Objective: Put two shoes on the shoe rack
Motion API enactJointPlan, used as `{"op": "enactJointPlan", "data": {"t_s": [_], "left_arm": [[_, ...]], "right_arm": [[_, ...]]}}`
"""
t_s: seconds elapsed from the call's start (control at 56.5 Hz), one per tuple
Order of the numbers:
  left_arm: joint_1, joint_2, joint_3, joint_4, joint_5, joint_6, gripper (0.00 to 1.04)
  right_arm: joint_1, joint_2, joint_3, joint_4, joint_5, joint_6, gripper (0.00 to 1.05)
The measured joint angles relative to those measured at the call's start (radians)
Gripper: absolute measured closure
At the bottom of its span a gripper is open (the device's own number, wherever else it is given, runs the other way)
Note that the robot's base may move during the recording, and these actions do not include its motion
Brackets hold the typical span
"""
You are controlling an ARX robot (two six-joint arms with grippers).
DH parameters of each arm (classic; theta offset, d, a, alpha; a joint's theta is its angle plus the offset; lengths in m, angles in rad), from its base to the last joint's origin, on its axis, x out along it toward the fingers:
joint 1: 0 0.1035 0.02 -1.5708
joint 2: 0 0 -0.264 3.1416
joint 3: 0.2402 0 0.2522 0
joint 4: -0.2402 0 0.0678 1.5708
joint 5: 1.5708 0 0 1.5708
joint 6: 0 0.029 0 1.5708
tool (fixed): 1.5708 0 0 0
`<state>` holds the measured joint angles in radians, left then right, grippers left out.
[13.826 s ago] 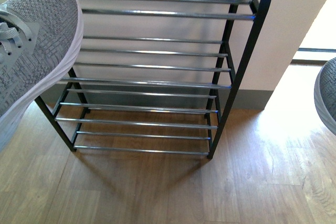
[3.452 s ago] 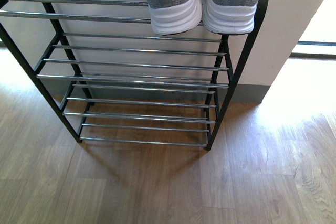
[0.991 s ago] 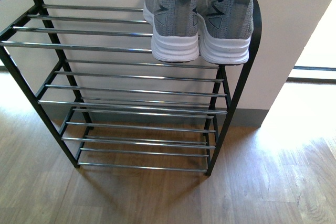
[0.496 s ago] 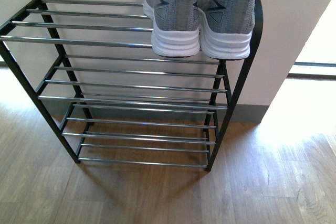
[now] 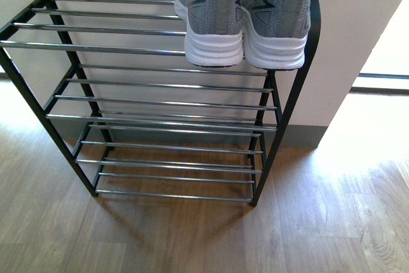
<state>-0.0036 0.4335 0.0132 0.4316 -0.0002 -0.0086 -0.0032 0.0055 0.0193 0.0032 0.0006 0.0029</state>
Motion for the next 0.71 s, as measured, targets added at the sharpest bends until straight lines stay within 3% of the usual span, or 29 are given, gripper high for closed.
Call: {"op": "enactJointPlan", "data": {"t_s": [0.708], "left_arm": [[0.000, -0.241, 0.000, -0.239, 0.000, 0.000, 1.04]], "right_arm": [[0.001, 0.000, 0.000, 0.000, 0.000, 0.000, 0.09]]}}
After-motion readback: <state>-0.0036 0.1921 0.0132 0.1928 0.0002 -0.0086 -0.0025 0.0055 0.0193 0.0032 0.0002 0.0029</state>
